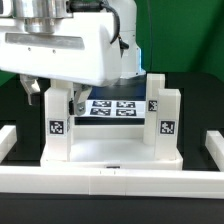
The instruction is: Assemble desk
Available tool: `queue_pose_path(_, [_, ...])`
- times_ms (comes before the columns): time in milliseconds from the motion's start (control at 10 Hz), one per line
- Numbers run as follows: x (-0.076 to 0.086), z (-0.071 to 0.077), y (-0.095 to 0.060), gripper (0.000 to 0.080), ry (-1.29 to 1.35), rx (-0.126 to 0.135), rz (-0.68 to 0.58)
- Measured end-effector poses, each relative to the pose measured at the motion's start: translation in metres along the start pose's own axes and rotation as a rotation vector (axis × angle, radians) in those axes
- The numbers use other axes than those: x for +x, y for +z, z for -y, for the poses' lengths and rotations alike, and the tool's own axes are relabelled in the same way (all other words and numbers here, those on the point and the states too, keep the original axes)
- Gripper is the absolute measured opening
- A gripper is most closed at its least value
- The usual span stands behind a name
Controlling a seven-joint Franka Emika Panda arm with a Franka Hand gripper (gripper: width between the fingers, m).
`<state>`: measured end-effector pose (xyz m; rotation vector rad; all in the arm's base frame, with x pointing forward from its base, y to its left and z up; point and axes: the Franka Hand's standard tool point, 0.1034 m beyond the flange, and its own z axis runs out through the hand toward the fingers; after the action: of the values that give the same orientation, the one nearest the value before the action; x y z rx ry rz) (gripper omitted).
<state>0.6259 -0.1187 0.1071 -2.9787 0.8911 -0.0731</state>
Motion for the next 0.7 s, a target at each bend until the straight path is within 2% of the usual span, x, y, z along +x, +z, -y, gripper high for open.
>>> queue_pose_path(300, [-0.0007, -0.0005, 0.0009, 0.0649, -0.234, -0.018, 0.001])
queue_pose_path(400, [-0.0003, -0.0017, 0.0001, 0.0649, -0.338, -0.040, 0.000])
queue_pose_path(500, [-0.0001, -0.0012, -0.0002, 0.0649, -0.377, -0.047, -0.001])
queue_pose_path(600, [0.0001, -0.0017, -0.0002, 0.0623, -0.403, -0.053, 0.000])
queue_pose_path(700, [0.0006, -0.0031, -0.0002, 0.0471, -0.420, -0.055, 0.000])
